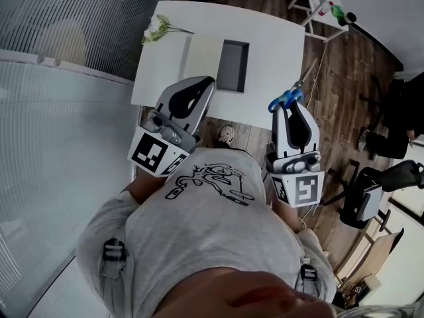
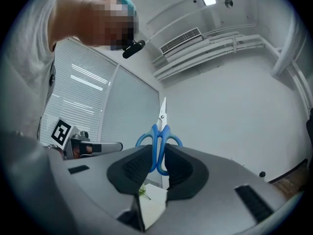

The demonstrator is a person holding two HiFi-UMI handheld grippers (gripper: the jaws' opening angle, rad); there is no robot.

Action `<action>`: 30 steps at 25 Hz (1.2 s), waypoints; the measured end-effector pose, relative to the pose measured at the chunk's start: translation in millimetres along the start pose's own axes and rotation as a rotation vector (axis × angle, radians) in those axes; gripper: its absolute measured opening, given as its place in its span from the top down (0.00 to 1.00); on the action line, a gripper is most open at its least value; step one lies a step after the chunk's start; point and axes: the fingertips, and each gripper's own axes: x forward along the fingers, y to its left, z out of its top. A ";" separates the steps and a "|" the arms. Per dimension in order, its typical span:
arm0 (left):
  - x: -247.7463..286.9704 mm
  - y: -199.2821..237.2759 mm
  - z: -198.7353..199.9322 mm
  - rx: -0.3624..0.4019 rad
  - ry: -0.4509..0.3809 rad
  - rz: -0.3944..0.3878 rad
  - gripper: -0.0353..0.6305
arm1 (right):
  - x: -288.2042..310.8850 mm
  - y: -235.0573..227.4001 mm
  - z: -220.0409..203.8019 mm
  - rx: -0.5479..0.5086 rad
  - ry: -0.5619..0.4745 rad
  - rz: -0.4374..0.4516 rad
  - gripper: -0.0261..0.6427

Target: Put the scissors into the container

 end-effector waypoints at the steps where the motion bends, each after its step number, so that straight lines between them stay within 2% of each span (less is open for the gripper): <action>1: 6.7 1.3 -0.5 0.002 0.000 0.002 0.91 | 3.3 -5.9 -0.4 0.001 -0.002 0.003 0.83; 9: 49.1 6.1 -4.6 0.009 -0.006 0.019 0.91 | 21.4 -45.1 -3.9 0.009 -0.008 0.026 0.83; 16: 65.5 8.0 -10.3 -0.001 -0.007 0.031 0.91 | 29.0 -61.9 -6.5 0.009 -0.002 0.035 0.83; 30: 46.2 35.3 2.4 0.011 -0.016 0.047 0.91 | 47.7 -39.6 2.4 0.002 -0.018 0.028 0.83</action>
